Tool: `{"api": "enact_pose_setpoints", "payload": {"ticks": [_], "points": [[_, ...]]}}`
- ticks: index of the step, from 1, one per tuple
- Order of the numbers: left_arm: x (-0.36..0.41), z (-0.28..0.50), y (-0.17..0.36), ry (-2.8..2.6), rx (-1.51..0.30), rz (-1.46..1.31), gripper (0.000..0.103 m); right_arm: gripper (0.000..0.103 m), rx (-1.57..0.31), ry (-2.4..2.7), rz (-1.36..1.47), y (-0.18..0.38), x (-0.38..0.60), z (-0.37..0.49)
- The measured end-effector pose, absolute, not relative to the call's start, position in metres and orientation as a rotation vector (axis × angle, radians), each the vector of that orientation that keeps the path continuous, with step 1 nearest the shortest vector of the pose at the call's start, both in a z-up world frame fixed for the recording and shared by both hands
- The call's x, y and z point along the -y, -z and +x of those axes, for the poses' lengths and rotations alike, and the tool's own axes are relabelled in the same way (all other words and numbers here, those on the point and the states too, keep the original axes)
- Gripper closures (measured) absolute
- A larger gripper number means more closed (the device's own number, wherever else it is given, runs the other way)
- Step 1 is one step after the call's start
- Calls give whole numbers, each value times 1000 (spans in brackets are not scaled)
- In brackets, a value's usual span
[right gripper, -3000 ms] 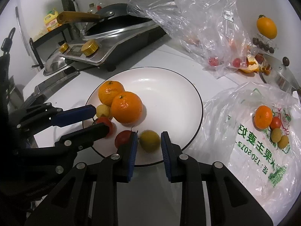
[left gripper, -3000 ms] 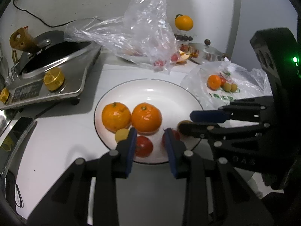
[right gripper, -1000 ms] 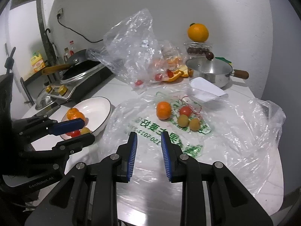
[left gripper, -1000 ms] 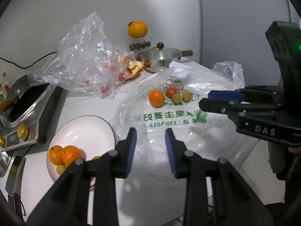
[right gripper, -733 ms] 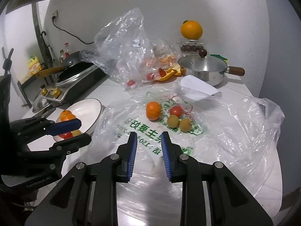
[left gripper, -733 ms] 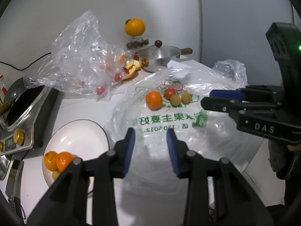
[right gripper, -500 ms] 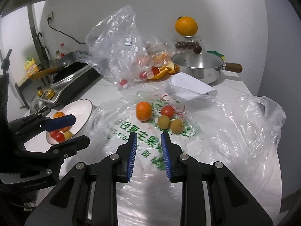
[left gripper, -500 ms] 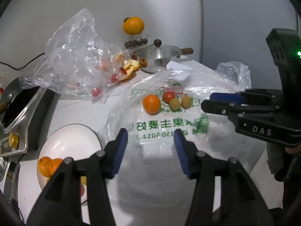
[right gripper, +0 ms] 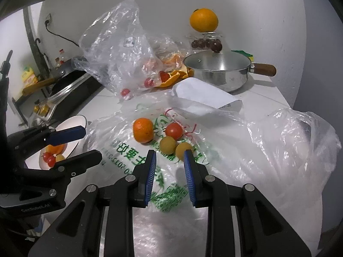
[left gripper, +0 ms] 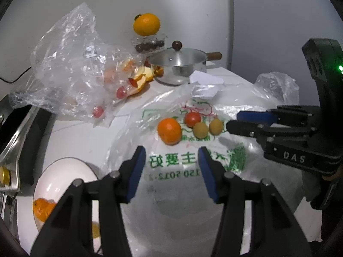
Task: Organize fruits
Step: 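Move both grippers back over the fruit pile on the bag, then grasp an orange mandarin with the left gripper while the right grasps a small yellow fruit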
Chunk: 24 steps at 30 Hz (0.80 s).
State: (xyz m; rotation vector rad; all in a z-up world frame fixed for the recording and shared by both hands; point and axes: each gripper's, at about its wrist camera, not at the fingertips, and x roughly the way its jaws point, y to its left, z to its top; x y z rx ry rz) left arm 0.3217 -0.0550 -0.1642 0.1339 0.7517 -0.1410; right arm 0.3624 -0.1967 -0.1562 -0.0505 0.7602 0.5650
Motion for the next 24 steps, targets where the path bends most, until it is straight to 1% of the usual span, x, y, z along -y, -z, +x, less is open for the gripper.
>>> {"api": "enact_pose_setpoints", "payload": {"ticks": [24], "points": [[54,386,189,140,-820,94,51,75,-858,-571,-89,182,183,405]]}}
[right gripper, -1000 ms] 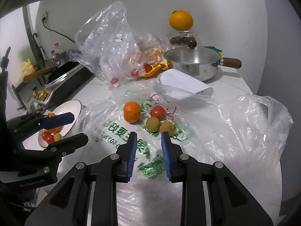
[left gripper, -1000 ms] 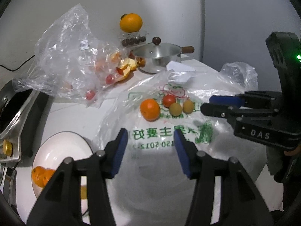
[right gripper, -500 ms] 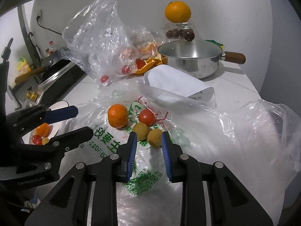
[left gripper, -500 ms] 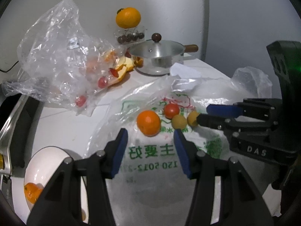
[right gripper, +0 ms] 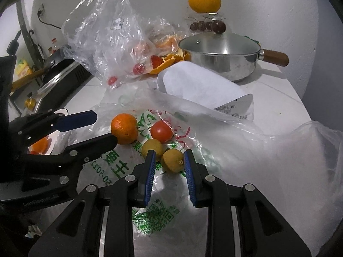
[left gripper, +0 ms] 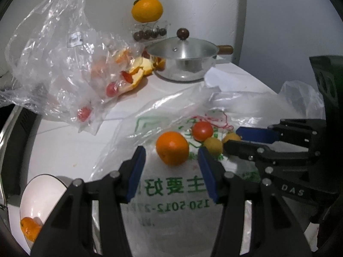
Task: Organize fruits
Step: 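Grasp an orange mandarin with the left gripper while the right grasps a small yellow fruit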
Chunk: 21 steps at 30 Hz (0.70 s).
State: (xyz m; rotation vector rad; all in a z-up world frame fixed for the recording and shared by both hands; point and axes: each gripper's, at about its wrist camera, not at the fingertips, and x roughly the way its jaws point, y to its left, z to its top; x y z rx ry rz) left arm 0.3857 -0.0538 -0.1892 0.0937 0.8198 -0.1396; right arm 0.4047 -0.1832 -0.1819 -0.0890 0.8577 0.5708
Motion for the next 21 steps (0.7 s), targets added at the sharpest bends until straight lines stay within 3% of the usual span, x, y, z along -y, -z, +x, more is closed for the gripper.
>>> {"api": "enact_pose_setpoints", "payload": {"ticks": [18,21], "points": [[52,414,212,112,-886,91,51,75,-894,-570,-83,192,182,413],[52,416,214,124,-888,88,55,75,-895,-573,-85,192,182,412]]}}
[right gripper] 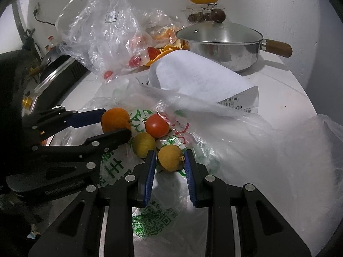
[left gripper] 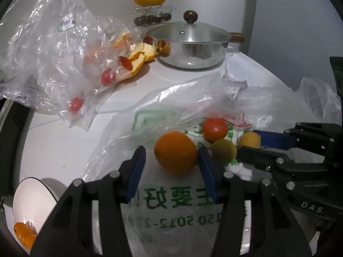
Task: Organize fruits
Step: 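Grasp an orange mandarin with the left gripper while the right grasps a small yellow fruit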
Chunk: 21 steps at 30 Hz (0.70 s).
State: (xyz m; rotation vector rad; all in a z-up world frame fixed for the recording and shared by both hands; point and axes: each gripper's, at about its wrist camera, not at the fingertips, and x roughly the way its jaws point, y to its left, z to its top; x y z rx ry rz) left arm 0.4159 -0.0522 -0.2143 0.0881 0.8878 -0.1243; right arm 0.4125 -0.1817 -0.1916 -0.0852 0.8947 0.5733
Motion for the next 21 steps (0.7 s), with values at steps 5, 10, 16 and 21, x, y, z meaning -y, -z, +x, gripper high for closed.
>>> {"api": "enact_pose_setpoints", "payload": {"ticks": [5,10,16,21], "points": [[54,415,216,145,-889,90,62,77,-893,-580,-87,192,181,413],[54,407,211,158,-875,87,63,77,-884,-579,-98,191,180,410],[52,395,201,164,-853,86,63,77,-871,-570,-109,189,178,406],[50,384,192,170,-832,83,63,77,-850,-563,-117,180,176,400]]}}
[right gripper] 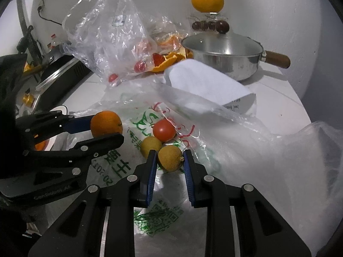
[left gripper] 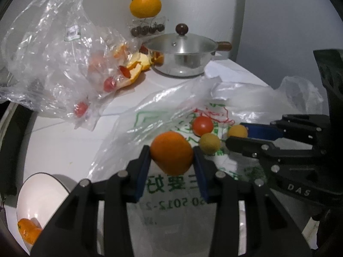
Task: Organize fruits
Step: 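Grasp an orange mandarin with the left gripper while the right grasps a small yellow fruit, then lift and carry the mandarin and yellow fruit over the white plate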
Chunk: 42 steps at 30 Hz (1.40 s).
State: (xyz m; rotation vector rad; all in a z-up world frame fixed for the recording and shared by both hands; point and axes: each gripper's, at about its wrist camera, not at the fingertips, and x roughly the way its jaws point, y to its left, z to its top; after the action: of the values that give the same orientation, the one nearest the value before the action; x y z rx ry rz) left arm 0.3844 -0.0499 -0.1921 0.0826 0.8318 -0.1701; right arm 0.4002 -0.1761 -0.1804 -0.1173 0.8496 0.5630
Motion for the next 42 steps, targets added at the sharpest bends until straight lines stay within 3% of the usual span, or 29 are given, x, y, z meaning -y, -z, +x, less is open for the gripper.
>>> {"api": "enact_pose_setpoints", "payload": {"ticks": [42], "points": [[11,276,145,192,-713,63,63,77,-755,-566,-190,128,133,308]]}}
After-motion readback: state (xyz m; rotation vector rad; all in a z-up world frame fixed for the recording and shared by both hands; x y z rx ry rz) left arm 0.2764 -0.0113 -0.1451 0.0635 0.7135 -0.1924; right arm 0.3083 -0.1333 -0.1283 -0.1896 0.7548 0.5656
